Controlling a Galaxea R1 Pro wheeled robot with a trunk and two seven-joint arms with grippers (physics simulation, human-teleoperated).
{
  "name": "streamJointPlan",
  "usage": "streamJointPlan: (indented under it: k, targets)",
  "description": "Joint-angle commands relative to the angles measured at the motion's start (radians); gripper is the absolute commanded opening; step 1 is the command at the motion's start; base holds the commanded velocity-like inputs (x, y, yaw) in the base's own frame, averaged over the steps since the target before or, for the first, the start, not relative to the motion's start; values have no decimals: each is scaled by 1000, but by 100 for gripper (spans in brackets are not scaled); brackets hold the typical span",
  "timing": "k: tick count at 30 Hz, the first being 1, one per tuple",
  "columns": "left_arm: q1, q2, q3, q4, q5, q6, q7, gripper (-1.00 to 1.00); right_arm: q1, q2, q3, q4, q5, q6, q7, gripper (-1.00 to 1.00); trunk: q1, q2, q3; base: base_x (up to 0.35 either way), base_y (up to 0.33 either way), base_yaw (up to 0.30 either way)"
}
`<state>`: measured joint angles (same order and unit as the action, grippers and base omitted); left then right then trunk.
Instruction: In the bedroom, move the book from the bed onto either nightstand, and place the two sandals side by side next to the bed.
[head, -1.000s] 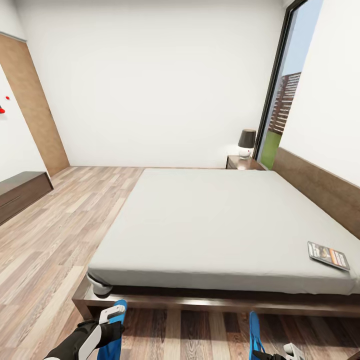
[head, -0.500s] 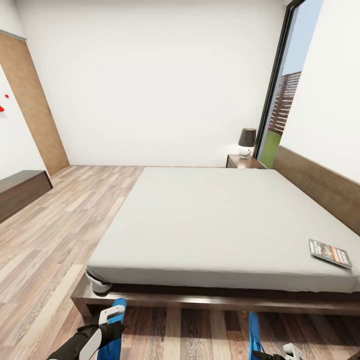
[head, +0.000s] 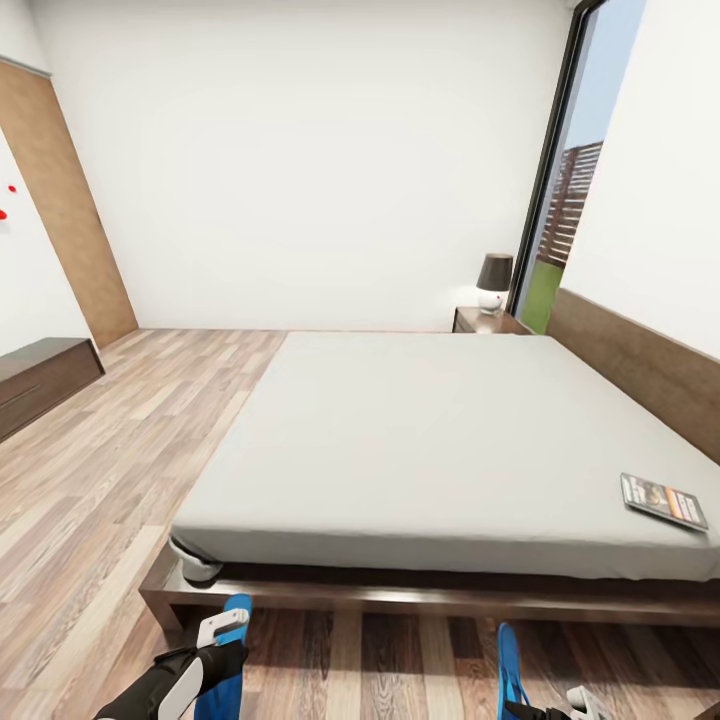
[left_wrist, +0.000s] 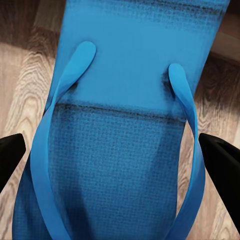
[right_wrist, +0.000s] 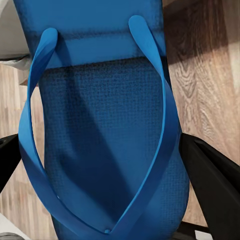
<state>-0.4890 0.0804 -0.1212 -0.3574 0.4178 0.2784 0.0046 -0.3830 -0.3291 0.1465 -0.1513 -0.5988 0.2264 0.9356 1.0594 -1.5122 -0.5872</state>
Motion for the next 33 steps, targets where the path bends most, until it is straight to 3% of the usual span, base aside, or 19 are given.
streamJointPlan:
  k: [1, 33]
  targets:
    - [0, 1, -6, -2, 6, 4, 1, -100, -1, -1, 6, -1, -11, 8, 2, -100, 4, -8, -4, 0, 0, 0]
    - [0, 1, -8, -2, 4, 4, 0, -100, -1, -1, 6, -1, -11, 7, 2, -100, 127, -232, -104, 0, 0, 0]
